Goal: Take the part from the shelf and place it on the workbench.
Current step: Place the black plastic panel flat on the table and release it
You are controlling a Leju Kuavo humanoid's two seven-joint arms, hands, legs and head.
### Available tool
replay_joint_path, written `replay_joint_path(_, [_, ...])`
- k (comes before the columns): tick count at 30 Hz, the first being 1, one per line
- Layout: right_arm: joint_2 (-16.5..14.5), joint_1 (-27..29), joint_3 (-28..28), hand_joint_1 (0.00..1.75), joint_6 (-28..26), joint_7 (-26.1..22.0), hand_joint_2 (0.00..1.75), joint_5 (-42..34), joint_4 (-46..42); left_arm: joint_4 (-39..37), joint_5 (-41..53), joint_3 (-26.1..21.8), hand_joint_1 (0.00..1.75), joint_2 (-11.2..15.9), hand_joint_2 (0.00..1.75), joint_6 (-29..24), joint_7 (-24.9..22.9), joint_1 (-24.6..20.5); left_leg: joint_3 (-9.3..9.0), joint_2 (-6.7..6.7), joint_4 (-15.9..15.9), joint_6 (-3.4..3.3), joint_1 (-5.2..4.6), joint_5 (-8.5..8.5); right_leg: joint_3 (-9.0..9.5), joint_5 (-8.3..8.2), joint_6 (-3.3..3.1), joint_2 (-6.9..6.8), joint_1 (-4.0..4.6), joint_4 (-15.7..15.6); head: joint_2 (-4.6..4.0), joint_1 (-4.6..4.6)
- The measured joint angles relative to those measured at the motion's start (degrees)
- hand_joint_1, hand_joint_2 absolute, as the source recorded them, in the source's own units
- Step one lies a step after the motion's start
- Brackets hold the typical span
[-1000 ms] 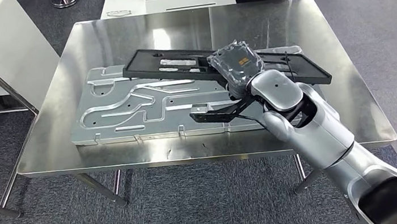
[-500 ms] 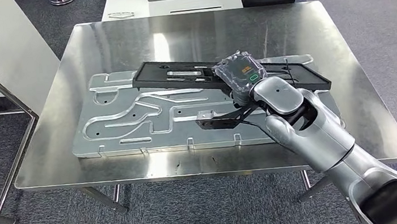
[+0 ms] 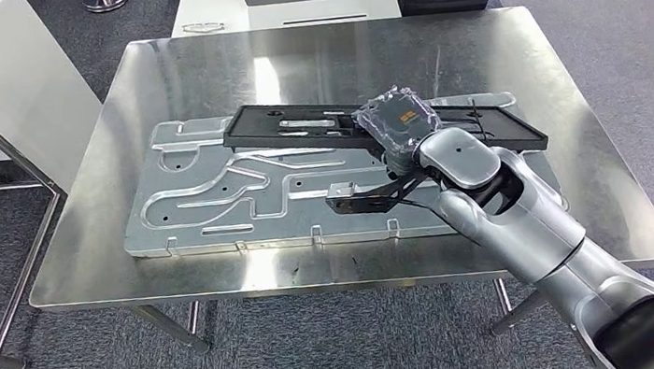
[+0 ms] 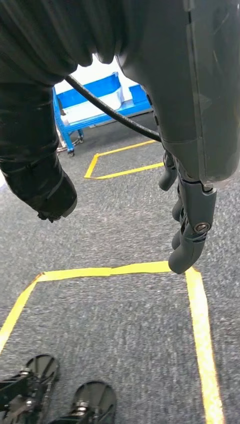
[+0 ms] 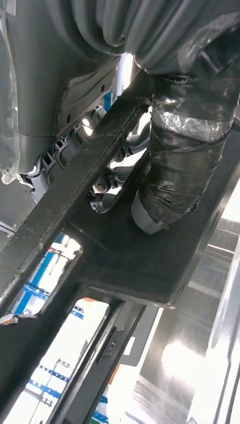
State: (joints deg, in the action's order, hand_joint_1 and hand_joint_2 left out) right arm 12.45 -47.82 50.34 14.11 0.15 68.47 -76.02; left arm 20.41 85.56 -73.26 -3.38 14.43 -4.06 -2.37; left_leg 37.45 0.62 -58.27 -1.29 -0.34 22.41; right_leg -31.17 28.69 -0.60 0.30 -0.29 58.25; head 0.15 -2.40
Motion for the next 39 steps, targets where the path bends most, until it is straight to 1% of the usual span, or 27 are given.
replay_joint_path(8, [-0.21, 1.82, 0.51, 1.75, -2.10, -0.08, 1.75, -0.73, 4.36, 0.00, 0.01, 0.00, 0.00, 0.08, 1.75, -0.34, 0.51, -0.07, -0.09, 0.01, 0.00, 0.01, 0.01, -0.13, 0.01, -0.01, 0.01, -0.03, 0.02, 0.25, 0.00, 0.00])
replay_joint_path(14, [-1.91, 3.03, 0.92, 1.75, -3.40, -0.86, 1.75, 0.50, 9.98, -0.01, -0.02, -0.01, 0.00, 0.54, 1.75, -0.77, -0.06, -0.28, -0.10, 0.00, 0.00, 0.03, 0.01, -0.14, -0.03, -0.01, 0.01, -0.02, 0.04, 0.34, 0.00, 0.00])
replay_joint_path(20, [-4.52, 2.62, 1.83, 1.75, -4.80, -0.52, 1.75, 3.40, 14.45, -0.43, -0.07, -0.03, 0.00, 1.54, 1.75, -1.19, -0.99, -0.43, -0.09, 0.00, 0.02, 0.09, 0.03, -0.18, -0.04, 0.00, 0.00, -0.03, 0.09, 0.41, 0.00, 0.01])
replay_joint_path(26, [-10.02, -0.17, 2.41, 1.75, -4.75, 0.32, 1.75, 6.05, 18.65, -2.05, -0.12, -0.06, 0.00, 3.54, 1.75, -0.99, -1.57, -0.86, -0.10, -0.06, 0.02, 0.16, 0.06, -0.23, -0.13, 0.00, -0.01, -0.04, 0.10, 0.49, 0.00, 0.00])
replay_joint_path(28, [-11.32, -1.02, 2.65, 1.75, -4.72, 0.30, 1.75, 6.39, 19.59, -2.51, -0.13, -0.07, 0.00, 3.95, 1.75, -0.99, -1.58, -0.92, -0.10, 0.01, 0.02, 0.19, 0.07, -0.25, -0.12, 0.00, -0.02, -0.11, 0.10, 0.50, 0.00, 0.00])
replay_joint_path(31, [-12.41, -1.87, 2.93, 1.75, -4.36, 0.04, 1.75, 6.81, 20.16, -2.95, -0.15, -0.07, 0.00, 4.24, 1.75, -1.00, -1.57, -0.92, -0.10, 0.01, 0.02, 0.21, 0.08, -0.26, -0.10, 0.01, -0.02, -0.12, 0.10, 0.51, 0.00, 0.01])
replay_joint_path(39, [-14.15, -2.75, 3.54, 1.75, -2.27, -0.95, 1.75, 7.00, 20.04, -3.44, -0.30, -0.07, 0.00, 4.31, 1.75, -1.27, -1.77, -0.98, -0.10, 0.00, 0.01, 0.21, 0.07, -0.26, -0.10, 0.00, -0.02, -0.11, 0.09, 0.51, 0.00, 0.01])
